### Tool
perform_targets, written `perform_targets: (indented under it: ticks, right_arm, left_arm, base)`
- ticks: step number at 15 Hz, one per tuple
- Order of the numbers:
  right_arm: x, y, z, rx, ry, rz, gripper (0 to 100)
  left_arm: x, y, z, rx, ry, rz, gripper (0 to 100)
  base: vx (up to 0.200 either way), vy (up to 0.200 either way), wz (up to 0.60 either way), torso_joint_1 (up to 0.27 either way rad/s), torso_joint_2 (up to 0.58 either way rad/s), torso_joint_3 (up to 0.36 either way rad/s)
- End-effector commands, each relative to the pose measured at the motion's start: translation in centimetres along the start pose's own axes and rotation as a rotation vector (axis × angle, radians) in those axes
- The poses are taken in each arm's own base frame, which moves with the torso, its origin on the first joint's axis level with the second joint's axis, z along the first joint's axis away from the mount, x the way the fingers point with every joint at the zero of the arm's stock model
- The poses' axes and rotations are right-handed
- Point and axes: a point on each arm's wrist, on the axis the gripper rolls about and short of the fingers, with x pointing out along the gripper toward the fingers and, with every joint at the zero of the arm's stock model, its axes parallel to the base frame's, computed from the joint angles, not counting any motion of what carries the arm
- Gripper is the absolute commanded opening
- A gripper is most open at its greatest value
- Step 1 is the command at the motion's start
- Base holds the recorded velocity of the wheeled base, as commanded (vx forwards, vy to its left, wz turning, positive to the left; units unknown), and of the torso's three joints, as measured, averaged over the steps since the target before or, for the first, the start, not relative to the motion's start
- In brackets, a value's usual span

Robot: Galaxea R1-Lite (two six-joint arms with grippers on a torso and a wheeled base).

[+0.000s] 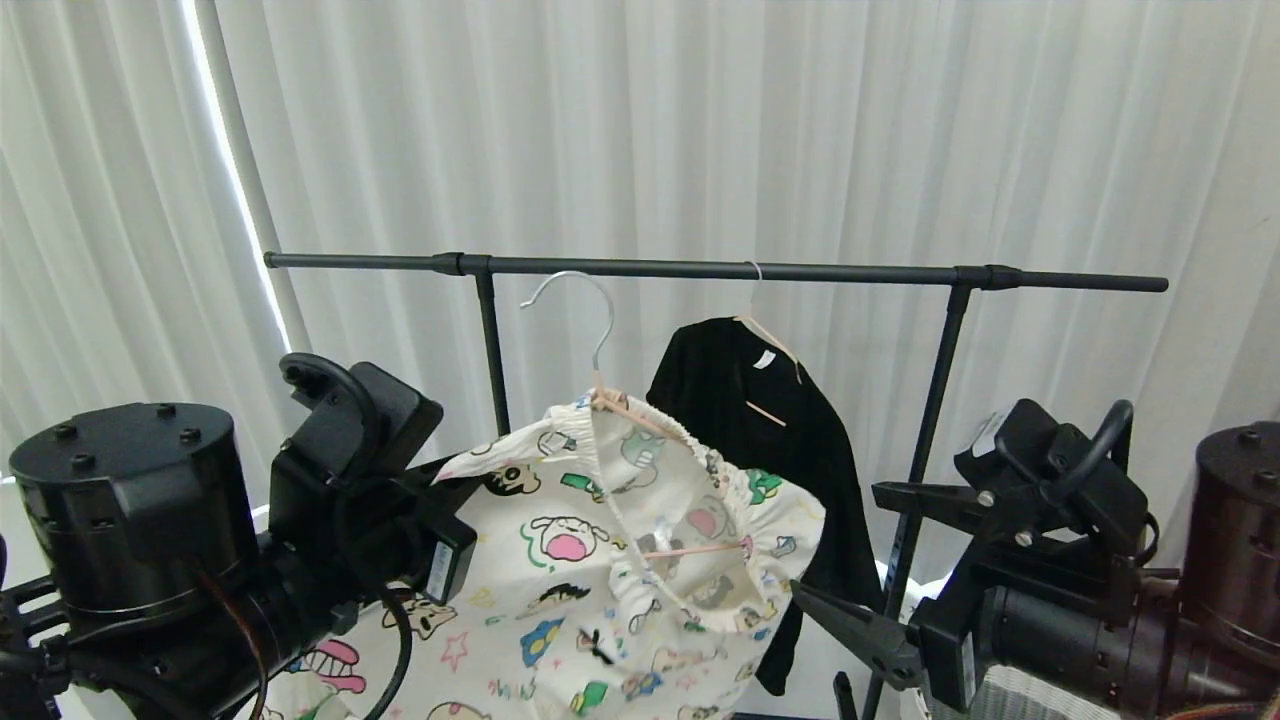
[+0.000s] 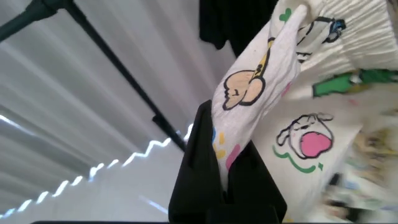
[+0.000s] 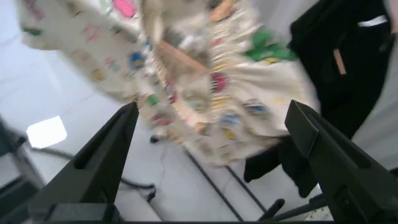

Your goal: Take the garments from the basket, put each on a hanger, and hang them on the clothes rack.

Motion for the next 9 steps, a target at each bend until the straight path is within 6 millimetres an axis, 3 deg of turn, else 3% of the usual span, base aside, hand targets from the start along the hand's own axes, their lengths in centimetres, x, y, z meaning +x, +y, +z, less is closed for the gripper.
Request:
perform_targets:
  ticks: [1,5,7,9]
  right_arm:
    - [-0.6,0.1,0.4,-0.01,-0.006,0.037,100]
    - [-1.1,-0.2,2.0,-0.103,0.058,0.126,100]
    - [-0.9,-0.1,2.2,-0.159,0.093,0.181,100]
    - [-0.1,0.1,3.7,-0.219,0.148,0.259,100]
  left_arm:
    - [0.1,-1.3,0.8,-0.014,-0.056,-0.045,0]
    - [-0.1,-2.6,0.2,-0.01,-0.067,-0.097,0]
    - [-0.5,-2.9,0.1,-0.013,-0.104,-0.103,0]
    - [-1.7,-4.1,-0.7,-0.004,-0.169,-0.145,0]
  base:
    - [0.0,0.0,0.0,0.0,0.0,0.0]
    - [0.0,0.0,0.0,0.0,0.0,0.0]
    - [0.0,0.0,0.0,0.0,0.0,0.0]
    - [0.0,0.0,0.0,0.0,0.0,0.0]
